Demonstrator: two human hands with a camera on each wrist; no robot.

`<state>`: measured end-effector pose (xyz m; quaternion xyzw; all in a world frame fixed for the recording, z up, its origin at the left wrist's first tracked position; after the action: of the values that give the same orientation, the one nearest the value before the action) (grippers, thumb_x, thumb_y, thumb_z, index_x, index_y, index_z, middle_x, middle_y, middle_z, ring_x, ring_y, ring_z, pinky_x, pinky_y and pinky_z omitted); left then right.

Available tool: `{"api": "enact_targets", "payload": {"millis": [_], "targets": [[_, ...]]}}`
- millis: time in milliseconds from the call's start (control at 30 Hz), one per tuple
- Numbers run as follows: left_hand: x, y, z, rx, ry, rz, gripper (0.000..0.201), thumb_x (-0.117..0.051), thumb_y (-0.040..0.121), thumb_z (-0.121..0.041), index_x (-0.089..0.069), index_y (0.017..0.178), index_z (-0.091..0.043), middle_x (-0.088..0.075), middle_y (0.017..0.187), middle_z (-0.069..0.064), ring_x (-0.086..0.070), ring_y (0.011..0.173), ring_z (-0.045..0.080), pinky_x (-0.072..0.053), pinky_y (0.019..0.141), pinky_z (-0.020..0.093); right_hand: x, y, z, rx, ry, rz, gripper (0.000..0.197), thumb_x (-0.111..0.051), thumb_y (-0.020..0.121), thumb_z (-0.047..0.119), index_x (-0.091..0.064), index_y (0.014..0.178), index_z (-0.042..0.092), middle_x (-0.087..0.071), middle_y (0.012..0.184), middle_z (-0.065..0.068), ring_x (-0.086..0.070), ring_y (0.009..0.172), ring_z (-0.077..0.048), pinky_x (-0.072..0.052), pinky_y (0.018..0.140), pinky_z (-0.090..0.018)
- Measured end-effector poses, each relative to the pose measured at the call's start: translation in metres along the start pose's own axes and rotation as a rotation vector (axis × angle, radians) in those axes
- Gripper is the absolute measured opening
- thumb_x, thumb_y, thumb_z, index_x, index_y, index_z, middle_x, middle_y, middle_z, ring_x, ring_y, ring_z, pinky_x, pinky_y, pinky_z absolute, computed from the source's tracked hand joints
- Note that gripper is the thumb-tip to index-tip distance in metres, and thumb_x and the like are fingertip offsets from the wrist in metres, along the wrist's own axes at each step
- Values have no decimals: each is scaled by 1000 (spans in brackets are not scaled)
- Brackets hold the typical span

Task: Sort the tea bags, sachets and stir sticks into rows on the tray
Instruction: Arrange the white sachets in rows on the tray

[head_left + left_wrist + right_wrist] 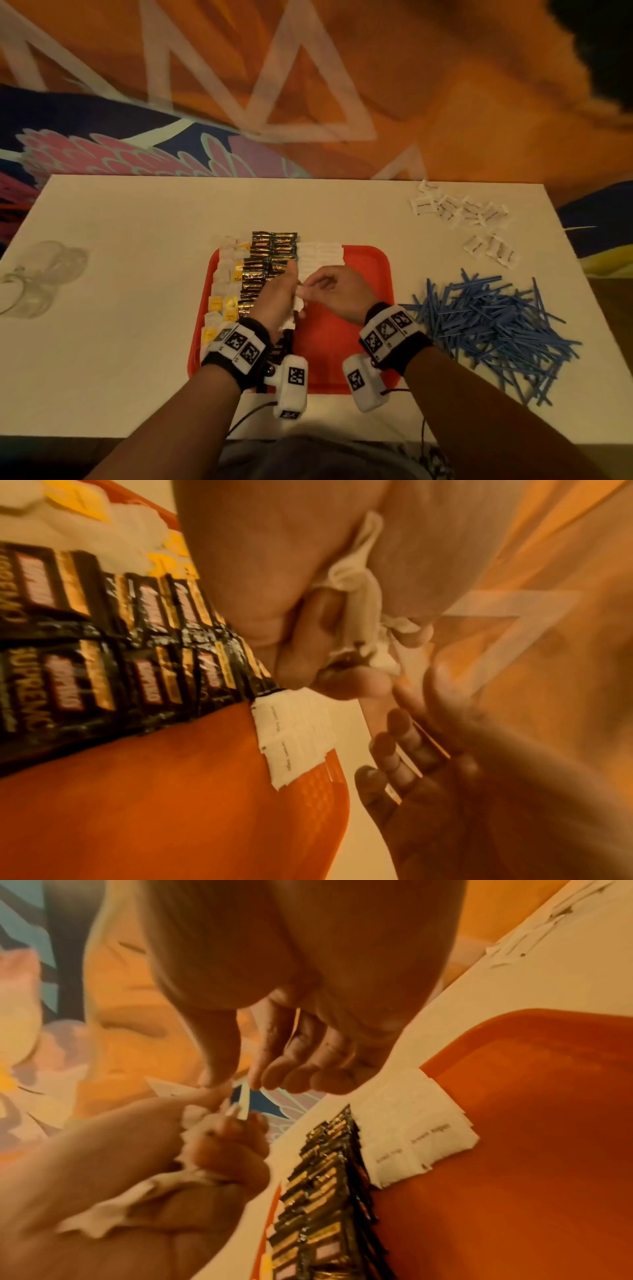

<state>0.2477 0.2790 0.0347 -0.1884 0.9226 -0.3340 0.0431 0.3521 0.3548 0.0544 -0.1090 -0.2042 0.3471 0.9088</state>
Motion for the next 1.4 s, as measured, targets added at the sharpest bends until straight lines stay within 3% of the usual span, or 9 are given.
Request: {"api": "enact_targets", "payload": {"millis": [100,200,367,467,600,800,1000,1267,1400], "targets": [[-19,-2,-6,28,-46,47,71,-27,95,-71,-65,105,-12,-60,67,2,-53,48,14,-40,53,27,8,-7,1,-33,6,-49,12,-81,77,28,-73,83,21,-71,86,1,-63,77,-5,-50,70,-18],[-30,-5,-12,34,-111,69,68,-30,98,-65,-61,106,-5,-61,68,7,-52,44,16,-40,45,24,15,-12,-2,-94,68,-53,20,-85,73,28,-69,85,26,-69,90,4,-65,85,-13,-53,80,-34],[-43,-15,-22,14,-148,99,48,-37,106,-44,-61,95,-4,-61,64,13,-53,40,18,-40,40,23,30,-22,6,-74,-64,-68,16,-82,75,22,-69,85,21,-68,87,6,-64,81,-10,-49,68,-21],[-41,-17,-25,-18,-79,83,32,-41,106,-29,-59,87,-9,-63,62,8,-53,45,16,-37,46,26,43,-27,1,-114,84,-131,12,-77,81,12,-67,80,18,-70,85,-2,-67,77,-19,-55,73,-33],[-36,-15,-19,-6,-124,54,21,-45,104,-11,-64,95,-8,-69,85,8,-66,63,15,-42,44,20,57,-33,1,-126,265,-199,13,-71,85,4,-63,87,14,-67,87,-9,-61,69,-15,-52,59,-25],[-33,-22,-26,-82,-74,46,47,-49,100,-49,-70,89,-8,-65,62,-5,-45,48,10,-36,52,28,69,-38,6,-107,395,-286,16,-74,80,-2,-64,86,8,-69,85,-16,-61,61,-15,-48,50,-21],[-37,-35,-53,-319,-46,41,7,-67,92,-8,-70,95,-3,-62,55,-11,-53,44,0,-41,45,16,68,-41,4,-115,389,-297,13,-75,80,2,-66,88,5,-69,82,-18,-57,49,-8,-46,45,-22],[-29,-28,-47,-274,-75,-15,17,-72,87,-4,-70,104,-2,-63,69,2,-50,41,3,-38,40,17,71,-42,-2,-141,551,-351,8,-64,87,1,-65,84,7,-71,84,-13,-66,63,-17,-46,49,-25],[-33,-33,-51,-256,-191,49,18,-65,93,-6,-66,107,6,-64,57,-3,-53,39,3,-40,39,15,54,-39,-2,-159,516,-205,25,-76,81,7,-63,103,6,-71,88,-10,-67,71,-15,-51,56,-27]]}}
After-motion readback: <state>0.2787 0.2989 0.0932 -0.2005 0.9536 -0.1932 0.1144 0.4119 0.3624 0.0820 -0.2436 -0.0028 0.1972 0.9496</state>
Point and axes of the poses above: each hand's wrist, its own y-axis towards the middle knuckle, its own x-axis out of the back of the hand, z = x × y, the point moved 9 cm from there along y, towards the middle knuckle
